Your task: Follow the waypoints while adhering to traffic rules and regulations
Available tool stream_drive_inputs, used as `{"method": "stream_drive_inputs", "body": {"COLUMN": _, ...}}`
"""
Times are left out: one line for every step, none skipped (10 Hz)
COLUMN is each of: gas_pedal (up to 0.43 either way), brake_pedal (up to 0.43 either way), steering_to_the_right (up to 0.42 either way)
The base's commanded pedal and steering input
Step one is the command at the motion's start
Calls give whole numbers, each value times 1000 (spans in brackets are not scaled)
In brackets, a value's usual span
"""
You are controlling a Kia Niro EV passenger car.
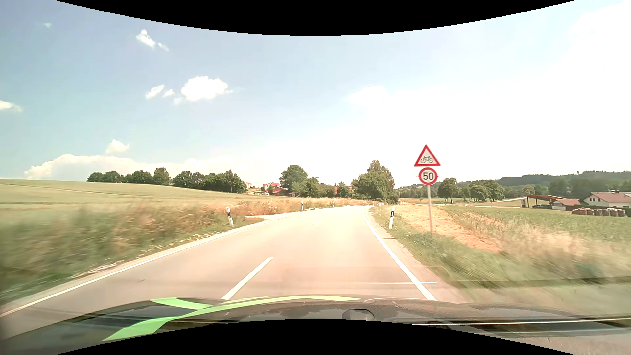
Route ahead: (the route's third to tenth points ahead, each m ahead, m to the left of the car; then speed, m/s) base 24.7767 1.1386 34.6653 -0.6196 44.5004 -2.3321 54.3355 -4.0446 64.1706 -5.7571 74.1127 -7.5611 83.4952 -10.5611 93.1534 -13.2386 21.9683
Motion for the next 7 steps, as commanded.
{"method": "stream_drive_inputs", "body": {"gas_pedal": 260, "brake_pedal": 0, "steering_to_the_right": 16}}
{"method": "stream_drive_inputs", "body": {"gas_pedal": 248, "brake_pedal": 0, "steering_to_the_right": 16}}
{"method": "stream_drive_inputs", "body": {"gas_pedal": 260, "brake_pedal": 0, "steering_to_the_right": 16}}
{"method": "stream_drive_inputs", "body": {"gas_pedal": 268, "brake_pedal": 0, "steering_to_the_right": 16}}
{"method": "stream_drive_inputs", "body": {"gas_pedal": 268, "brake_pedal": 0, "steering_to_the_right": 16}}
{"method": "stream_drive_inputs", "body": {"gas_pedal": 268, "brake_pedal": 0, "steering_to_the_right": 16}}
{"method": "stream_drive_inputs", "body": {"gas_pedal": 248, "brake_pedal": 0, "steering_to_the_right": 16}}
